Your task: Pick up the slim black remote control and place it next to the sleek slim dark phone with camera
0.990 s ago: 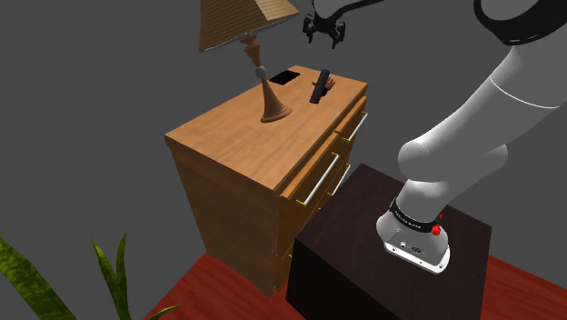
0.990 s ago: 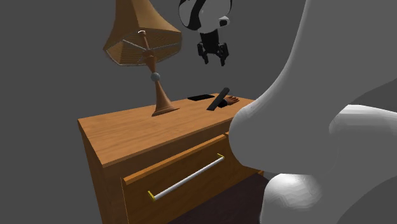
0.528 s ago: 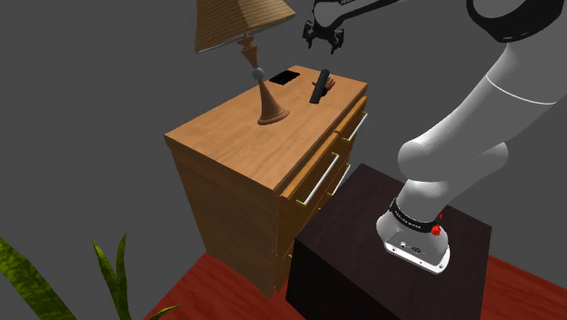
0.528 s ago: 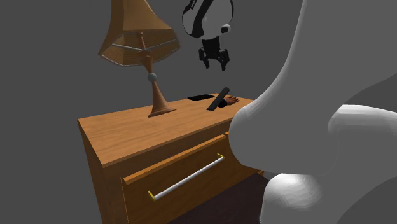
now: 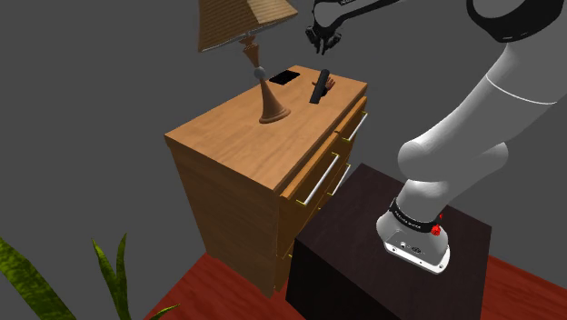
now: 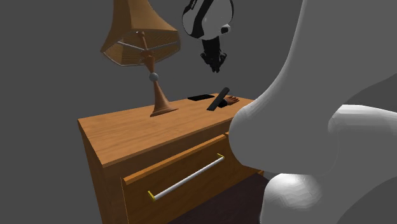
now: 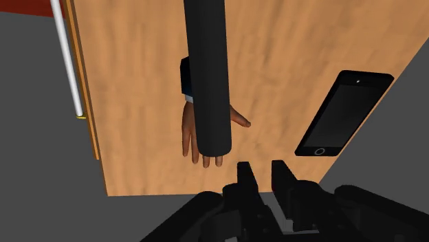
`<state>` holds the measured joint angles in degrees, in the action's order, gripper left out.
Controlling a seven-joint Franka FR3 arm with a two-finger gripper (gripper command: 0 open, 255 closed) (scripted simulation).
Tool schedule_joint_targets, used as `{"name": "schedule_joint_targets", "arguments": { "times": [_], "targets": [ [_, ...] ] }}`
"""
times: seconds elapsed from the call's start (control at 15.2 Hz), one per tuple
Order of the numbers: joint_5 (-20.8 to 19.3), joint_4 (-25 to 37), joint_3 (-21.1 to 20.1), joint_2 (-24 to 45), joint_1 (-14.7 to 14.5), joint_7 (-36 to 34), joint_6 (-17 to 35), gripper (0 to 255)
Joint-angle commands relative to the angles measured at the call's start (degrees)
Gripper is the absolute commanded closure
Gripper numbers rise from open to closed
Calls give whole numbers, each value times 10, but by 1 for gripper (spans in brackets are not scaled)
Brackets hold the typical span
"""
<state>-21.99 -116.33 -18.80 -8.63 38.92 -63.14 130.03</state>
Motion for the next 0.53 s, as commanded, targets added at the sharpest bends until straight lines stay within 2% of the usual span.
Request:
{"name": "schedule_joint_targets", "arguments": {
  "times": [0.0, 0.4, 0.46],
  "targets": [
    [0, 0, 0, 0, 0, 0, 0, 255],
    [0, 0, 0, 0, 0, 0, 0, 255],
    [0, 0, 0, 0, 0, 0, 0, 0]
  ]
}}
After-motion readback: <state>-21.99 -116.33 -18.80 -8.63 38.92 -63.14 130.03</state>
